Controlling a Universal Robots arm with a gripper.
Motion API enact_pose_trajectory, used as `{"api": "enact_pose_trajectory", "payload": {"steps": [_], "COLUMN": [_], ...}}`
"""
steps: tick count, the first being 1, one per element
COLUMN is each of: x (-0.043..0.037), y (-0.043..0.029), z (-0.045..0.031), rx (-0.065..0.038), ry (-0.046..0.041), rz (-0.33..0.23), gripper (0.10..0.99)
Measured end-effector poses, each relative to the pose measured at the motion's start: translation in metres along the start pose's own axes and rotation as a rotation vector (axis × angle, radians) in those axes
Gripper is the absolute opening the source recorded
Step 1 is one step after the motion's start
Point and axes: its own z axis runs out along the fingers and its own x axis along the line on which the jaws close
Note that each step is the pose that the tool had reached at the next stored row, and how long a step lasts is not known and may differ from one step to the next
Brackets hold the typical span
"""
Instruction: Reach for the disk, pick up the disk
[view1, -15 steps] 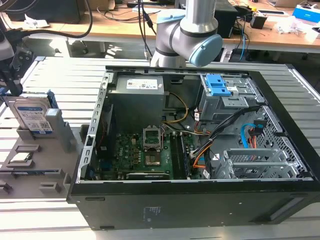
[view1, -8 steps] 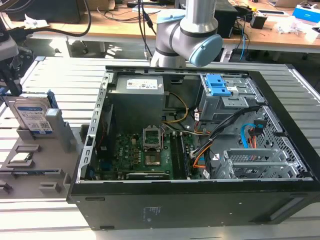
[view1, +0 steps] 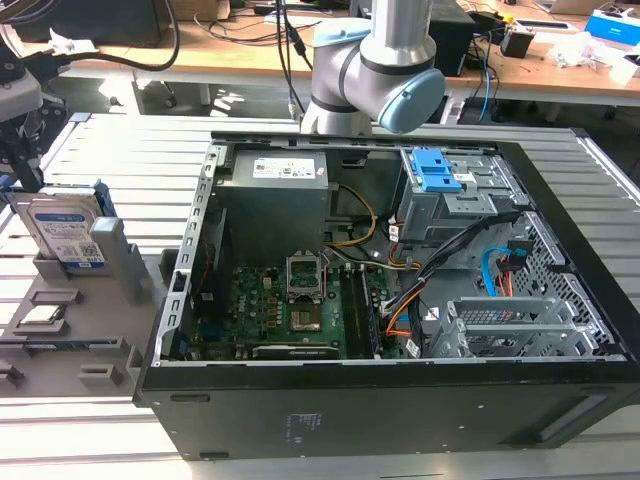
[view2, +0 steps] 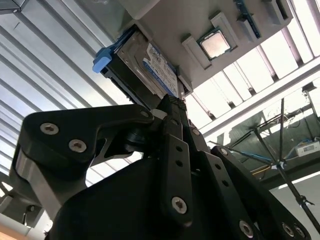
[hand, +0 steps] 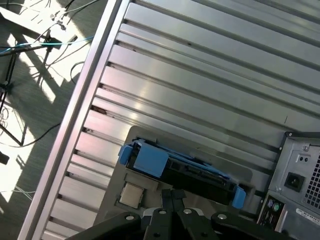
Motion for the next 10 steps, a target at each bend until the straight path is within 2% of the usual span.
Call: {"api": "enact_pose_trajectory", "payload": {"steps": [10], "x": [0.0000], "y": [0.0000], "z": [0.0000], "rx": [0.000], "ry": [0.0026], "rz": [-0.068], "gripper": [0.106]}}
